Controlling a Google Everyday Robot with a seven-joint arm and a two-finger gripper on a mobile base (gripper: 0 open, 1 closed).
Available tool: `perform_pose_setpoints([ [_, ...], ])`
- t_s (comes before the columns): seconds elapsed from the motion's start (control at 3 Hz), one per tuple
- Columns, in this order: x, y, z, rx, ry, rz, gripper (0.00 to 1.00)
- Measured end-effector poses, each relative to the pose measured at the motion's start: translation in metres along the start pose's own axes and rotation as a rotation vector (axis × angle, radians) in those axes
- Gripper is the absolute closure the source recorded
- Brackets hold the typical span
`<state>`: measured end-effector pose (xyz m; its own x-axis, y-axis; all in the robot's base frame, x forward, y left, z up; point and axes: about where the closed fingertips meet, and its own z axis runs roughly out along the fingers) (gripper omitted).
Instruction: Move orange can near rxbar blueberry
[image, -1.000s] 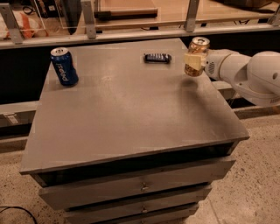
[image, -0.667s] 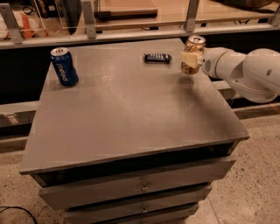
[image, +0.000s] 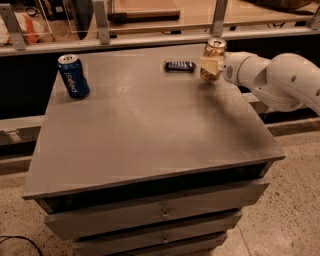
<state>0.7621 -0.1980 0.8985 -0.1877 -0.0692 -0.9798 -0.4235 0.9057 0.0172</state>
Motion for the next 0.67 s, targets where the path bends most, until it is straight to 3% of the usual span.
perform_pose_setpoints([
  [0.67, 0.004, 0.001, 0.026, -0.004, 0.006, -0.020, 1.00],
])
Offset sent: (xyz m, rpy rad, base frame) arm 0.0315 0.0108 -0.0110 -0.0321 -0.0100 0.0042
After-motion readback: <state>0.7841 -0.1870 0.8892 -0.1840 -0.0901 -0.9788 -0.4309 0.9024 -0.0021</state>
